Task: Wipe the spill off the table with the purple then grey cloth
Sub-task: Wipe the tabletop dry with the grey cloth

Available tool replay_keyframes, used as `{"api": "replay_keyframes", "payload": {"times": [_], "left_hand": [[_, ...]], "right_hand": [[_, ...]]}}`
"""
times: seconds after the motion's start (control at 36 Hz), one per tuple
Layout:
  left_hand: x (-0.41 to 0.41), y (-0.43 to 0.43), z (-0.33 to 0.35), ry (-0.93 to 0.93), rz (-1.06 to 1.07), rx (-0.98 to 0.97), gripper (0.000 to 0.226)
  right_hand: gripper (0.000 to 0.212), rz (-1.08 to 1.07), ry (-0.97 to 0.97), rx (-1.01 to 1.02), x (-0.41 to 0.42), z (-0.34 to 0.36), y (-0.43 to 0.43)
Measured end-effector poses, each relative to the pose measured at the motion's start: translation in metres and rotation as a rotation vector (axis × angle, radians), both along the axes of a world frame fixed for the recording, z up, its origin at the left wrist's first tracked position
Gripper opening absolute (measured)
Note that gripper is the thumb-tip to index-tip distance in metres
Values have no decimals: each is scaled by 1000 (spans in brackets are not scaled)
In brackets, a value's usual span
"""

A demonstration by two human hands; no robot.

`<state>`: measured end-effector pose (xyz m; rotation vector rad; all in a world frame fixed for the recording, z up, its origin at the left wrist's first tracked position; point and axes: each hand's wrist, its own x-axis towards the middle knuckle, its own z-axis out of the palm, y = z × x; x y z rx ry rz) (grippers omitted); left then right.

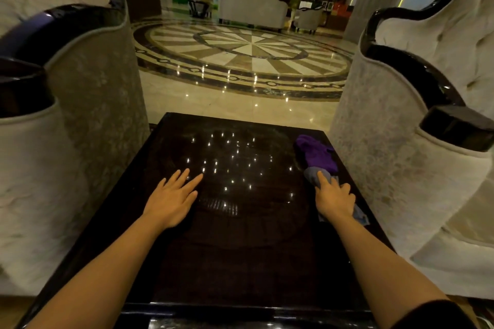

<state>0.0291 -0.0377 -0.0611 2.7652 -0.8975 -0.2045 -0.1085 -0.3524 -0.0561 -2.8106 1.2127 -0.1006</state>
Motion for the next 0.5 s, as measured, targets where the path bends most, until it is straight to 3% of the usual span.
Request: {"api": "replay_keyframes", "payload": {"times": [0.28,0.5], "left_hand": [[-8,27,2,31,20,7,49],[-14,41,-2,43,42,29,50]], "right_hand": [[46,350,-62,35,35,17,41],[49,629,-170,-62,90,43,84]]}}
